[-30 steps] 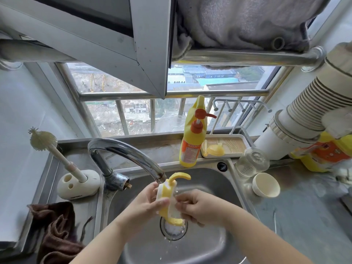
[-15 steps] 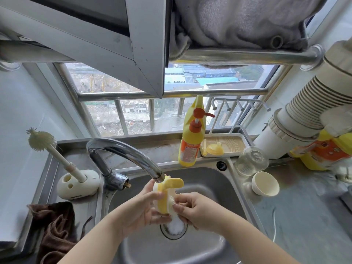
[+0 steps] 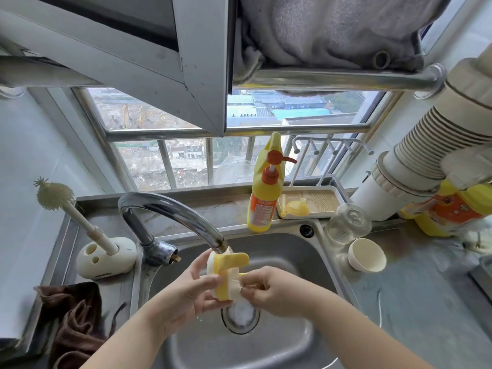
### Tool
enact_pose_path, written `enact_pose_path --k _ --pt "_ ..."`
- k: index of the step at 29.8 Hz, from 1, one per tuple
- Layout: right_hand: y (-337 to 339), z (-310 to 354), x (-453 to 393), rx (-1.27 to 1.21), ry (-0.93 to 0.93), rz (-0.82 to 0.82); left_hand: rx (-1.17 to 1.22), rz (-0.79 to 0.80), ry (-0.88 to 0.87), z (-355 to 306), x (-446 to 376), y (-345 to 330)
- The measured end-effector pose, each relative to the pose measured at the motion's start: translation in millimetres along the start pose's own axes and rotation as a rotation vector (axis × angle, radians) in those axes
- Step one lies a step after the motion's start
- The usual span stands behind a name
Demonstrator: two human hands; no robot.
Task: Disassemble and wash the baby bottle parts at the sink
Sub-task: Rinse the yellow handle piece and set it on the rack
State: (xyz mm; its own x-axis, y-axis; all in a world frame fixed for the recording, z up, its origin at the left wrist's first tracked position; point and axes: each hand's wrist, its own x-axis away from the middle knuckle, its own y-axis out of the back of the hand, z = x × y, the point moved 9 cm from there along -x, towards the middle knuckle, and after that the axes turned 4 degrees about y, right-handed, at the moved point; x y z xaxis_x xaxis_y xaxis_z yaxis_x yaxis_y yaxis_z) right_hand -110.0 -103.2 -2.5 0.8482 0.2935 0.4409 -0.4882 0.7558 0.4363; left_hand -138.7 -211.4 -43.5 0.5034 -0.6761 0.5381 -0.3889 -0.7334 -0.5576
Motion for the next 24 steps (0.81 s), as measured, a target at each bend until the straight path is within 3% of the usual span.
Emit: enact_pose_path --k 3,5,13,18,20,22,23,24 --pt "-9 -5 7 -0.373 -0.093 0.006 -0.050 0.004 0.023 2 -2 5" --pt "-15 -9 10 -0.463 -0.125 -0.011 -0.091 0.034 0.056 3 -1 4" --pt "-9 -13 9 -0.325 -0.088 -0.019 0.053 0.063 0.110 -4 1 -12" --pt "-14 -13 8 -0.211 -0.045 -0.033 -0.210 -0.187 0.077 -6 -6 -6" --pt "-9 -14 7 -0.015 -0.003 -0.051 -0.223 -0.197 0.073 -2 -6 -9" --pt "2 -2 5 0.531 0.142 -0.128 -0.181 -0.193 0.092 2 -4 -10" --pt "7 8 5 0.849 0.245 -0.235 -0.146 -0.185 0.109 4 -3 -11" --pt "11 17 6 0.996 0.310 -0.356 -0.110 -0.170 0.124 5 -1 -12"
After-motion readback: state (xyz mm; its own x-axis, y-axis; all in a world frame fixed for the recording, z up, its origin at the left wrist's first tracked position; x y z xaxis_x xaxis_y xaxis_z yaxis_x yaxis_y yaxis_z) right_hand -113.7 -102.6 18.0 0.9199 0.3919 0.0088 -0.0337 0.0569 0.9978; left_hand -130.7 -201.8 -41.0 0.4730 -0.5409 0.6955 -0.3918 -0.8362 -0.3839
